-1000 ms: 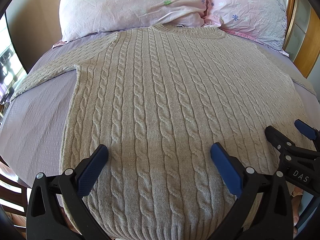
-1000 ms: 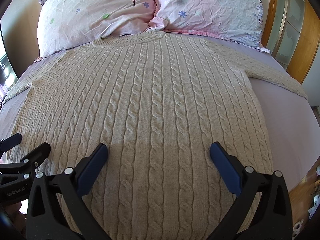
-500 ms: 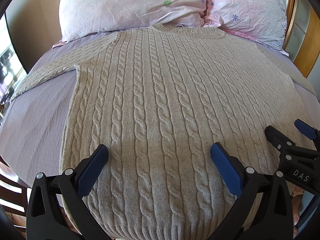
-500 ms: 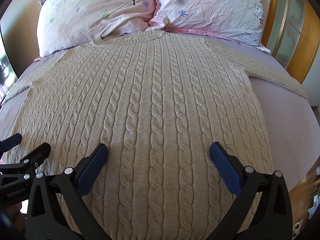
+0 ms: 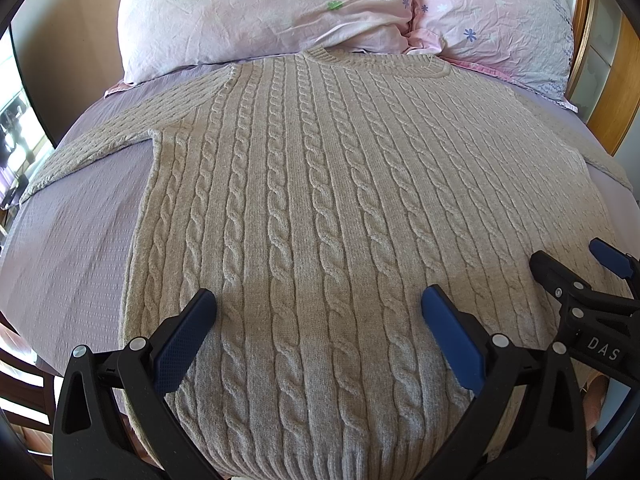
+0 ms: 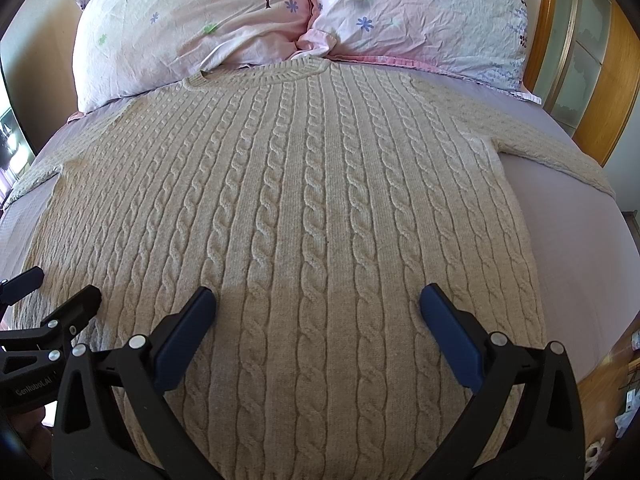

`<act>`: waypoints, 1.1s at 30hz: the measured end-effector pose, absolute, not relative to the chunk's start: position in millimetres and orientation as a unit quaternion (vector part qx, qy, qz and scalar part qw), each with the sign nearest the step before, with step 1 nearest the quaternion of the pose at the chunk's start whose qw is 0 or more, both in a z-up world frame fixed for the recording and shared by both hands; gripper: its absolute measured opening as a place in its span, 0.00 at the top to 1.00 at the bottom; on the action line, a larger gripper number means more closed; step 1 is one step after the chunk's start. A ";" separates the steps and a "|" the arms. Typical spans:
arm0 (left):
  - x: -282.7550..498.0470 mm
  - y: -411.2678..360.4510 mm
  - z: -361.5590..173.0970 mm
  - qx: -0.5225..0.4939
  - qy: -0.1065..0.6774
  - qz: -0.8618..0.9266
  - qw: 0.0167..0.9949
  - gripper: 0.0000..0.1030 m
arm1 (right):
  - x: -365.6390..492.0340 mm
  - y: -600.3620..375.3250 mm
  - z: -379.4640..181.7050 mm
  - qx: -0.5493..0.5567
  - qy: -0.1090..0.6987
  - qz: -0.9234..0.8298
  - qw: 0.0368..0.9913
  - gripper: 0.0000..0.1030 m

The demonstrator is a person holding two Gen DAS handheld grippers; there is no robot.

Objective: Fold small clothes

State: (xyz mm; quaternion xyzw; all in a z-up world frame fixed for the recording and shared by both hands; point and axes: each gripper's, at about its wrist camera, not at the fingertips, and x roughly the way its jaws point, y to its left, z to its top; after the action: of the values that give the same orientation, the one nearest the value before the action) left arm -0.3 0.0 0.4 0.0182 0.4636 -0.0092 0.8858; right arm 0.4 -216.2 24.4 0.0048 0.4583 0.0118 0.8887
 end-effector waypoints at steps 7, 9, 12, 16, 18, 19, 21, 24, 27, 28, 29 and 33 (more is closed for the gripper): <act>-0.2 -0.2 0.2 0.021 0.466 -0.011 0.884 0.01 | -2.4 -215.6 22.9 0.000 0.446 0.018 0.895 0.02; -0.7 0.0 0.1 0.024 0.466 -0.014 0.884 0.01 | -3.3 -216.2 23.2 -0.006 0.443 0.029 0.896 0.02; 8.0 2.0 1.1 0.025 0.469 -0.017 0.882 0.01 | -3.9 -224.0 22.0 -0.029 0.423 0.082 0.902 0.02; 6.6 1.7 1.7 0.026 0.465 -0.018 0.885 0.01 | 6.9 -271.9 31.2 0.012 0.416 0.102 0.904 0.02; 2.9 1.6 1.8 0.025 0.454 -0.020 0.891 0.01 | 10.0 -341.3 55.8 0.111 0.365 0.070 0.922 0.02; -1.0 1.4 1.8 0.024 0.447 -0.022 0.894 0.01 | 11.5 -377.8 64.5 0.159 0.342 0.043 0.925 0.02; -0.3 3.1 2.7 0.020 0.436 -0.029 0.899 0.01 | 17.3 -459.6 72.2 0.255 0.310 -0.033 0.915 0.03; 1.6 9.4 5.9 -0.004 0.427 -0.050 0.903 0.01 | 26.5 -574.4 59.6 0.382 0.297 -0.134 0.865 0.42; 3.2 25.6 13.2 -0.071 0.404 -0.096 0.907 0.01 | 34.2 -647.4 39.6 0.446 0.297 -0.199 0.820 0.44; 3.4 34.0 15.9 -0.104 0.393 -0.114 0.907 0.01 | 35.8 -663.3 32.4 0.459 0.299 -0.216 0.808 0.44; 2.9 42.2 18.4 -0.131 0.380 -0.125 0.907 0.01 | 37.0 -672.7 24.8 0.473 0.301 -0.222 0.798 0.44; 5.1 65.1 32.7 -0.145 0.342 -0.090 0.924 0.01 | 40.1 -694.7 3.8 0.510 0.290 -0.215 0.780 0.51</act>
State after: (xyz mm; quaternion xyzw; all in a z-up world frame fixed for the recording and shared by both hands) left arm 5.1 65.1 32.7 -0.1449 0.3416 -0.0900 0.9242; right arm 40.1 -694.7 3.8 0.5104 0.2903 -0.2147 0.7805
